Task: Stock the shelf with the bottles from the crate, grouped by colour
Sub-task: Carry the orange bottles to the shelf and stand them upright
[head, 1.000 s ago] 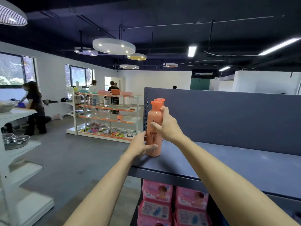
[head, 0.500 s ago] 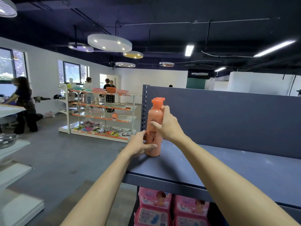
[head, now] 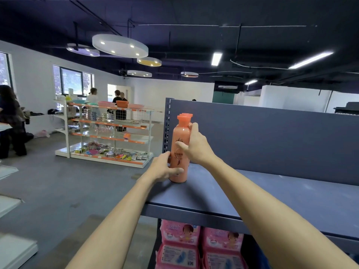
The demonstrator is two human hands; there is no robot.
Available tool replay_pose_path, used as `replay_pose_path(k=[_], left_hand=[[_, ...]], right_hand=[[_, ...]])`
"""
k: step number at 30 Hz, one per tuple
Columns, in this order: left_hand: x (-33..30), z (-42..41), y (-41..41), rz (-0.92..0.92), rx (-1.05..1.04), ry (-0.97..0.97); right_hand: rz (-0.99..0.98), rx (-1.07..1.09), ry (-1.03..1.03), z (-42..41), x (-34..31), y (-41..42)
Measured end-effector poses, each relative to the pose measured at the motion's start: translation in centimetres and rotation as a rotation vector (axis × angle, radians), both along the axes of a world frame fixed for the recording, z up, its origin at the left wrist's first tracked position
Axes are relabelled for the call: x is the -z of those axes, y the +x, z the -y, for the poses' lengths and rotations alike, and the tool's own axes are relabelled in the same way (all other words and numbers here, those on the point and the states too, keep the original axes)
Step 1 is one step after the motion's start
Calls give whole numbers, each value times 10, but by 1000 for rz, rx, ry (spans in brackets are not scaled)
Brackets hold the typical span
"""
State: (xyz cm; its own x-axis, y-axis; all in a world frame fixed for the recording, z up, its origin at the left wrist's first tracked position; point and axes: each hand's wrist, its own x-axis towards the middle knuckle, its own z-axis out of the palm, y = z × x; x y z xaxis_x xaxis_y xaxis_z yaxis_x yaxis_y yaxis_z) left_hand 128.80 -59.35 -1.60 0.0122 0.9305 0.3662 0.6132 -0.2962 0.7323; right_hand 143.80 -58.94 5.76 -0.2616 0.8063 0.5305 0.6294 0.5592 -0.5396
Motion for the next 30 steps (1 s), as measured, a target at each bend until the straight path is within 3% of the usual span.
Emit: replay_pose_path(k=[11,19,26,30], left_hand=[[4,3,1,12,-22,-33],[-1,55,12,-95,-184,51],[5,100,25,-280,-349,140],[14,122,44,-340,-299,228]], right_hand=[[-11,-1,-19,4,3,-1],[62,79,-134,45,13,15],[208,112,-107,82,36,54],[487,133,22,106,45,80]])
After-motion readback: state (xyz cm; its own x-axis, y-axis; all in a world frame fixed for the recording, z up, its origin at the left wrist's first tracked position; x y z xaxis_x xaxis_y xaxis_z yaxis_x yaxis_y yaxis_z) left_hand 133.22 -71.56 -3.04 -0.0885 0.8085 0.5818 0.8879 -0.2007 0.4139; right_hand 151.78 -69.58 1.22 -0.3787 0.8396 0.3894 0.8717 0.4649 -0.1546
